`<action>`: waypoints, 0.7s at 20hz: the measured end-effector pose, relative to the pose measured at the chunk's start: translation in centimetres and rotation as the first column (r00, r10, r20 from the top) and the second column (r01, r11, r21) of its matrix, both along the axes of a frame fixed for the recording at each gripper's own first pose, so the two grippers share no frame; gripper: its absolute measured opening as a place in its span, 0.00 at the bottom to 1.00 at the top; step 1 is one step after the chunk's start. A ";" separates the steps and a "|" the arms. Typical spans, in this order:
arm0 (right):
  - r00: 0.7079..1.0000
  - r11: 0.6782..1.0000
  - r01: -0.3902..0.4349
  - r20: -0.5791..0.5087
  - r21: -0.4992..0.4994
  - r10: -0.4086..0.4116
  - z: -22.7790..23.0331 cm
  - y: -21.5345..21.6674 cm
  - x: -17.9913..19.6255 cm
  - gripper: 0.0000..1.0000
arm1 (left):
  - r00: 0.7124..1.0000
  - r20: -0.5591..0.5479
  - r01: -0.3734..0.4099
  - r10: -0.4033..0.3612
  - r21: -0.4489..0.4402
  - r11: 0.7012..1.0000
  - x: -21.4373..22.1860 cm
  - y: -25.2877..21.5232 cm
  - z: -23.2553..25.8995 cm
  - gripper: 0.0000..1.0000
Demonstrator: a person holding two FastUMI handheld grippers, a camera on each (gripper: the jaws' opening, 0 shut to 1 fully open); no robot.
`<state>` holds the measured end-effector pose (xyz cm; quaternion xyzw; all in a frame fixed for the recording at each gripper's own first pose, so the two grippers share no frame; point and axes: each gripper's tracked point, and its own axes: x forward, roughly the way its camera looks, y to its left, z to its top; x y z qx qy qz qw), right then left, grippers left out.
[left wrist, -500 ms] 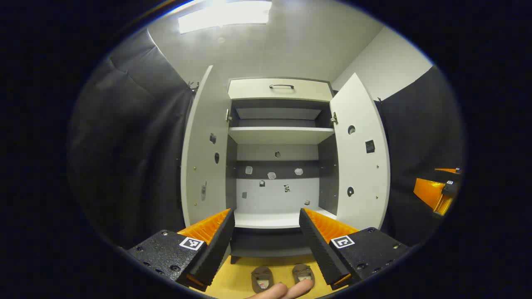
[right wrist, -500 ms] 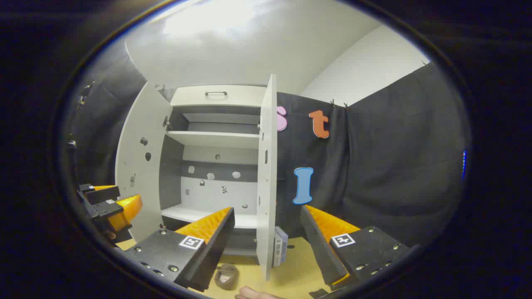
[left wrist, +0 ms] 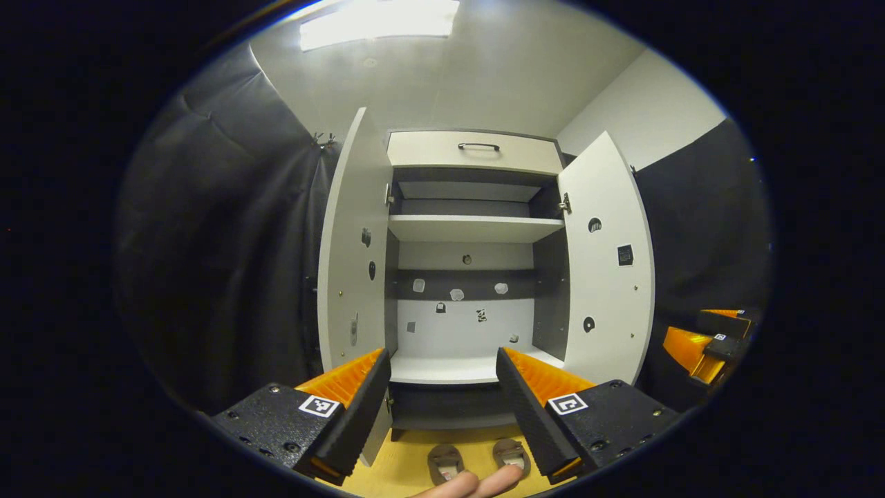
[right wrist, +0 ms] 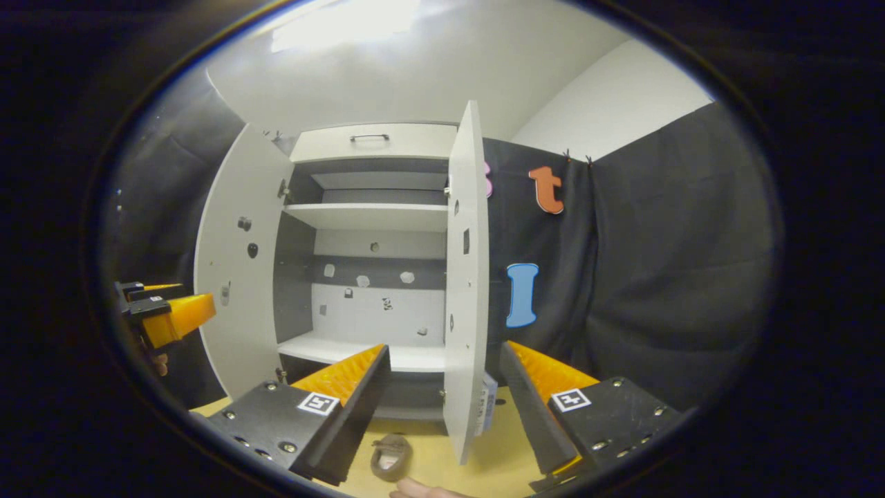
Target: Grab one shoe with the right hand and put it into the shoe cabinet, grab the other shoe with the left hand and put it into the shoe cabinet; then close the right door with the right hand and the left door with the left hand.
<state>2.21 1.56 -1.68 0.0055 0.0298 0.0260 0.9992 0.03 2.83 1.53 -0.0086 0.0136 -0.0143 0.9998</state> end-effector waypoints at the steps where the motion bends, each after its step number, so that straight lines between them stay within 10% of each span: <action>1: 1.000 1.000 -0.007 -0.004 0.004 0.007 0.0 0.3 0.0 0.96 | 1.000 -0.004 -0.006 0.006 -0.005 1.000 0.0 0.3 -0.1 0.94; 14: 0.997 0.998 -0.060 -0.043 -0.001 0.059 -2.8 3.5 0.9 0.96 | 1.000 -0.014 -0.027 0.027 0.005 1.000 -0.7 3.1 -2.5 0.95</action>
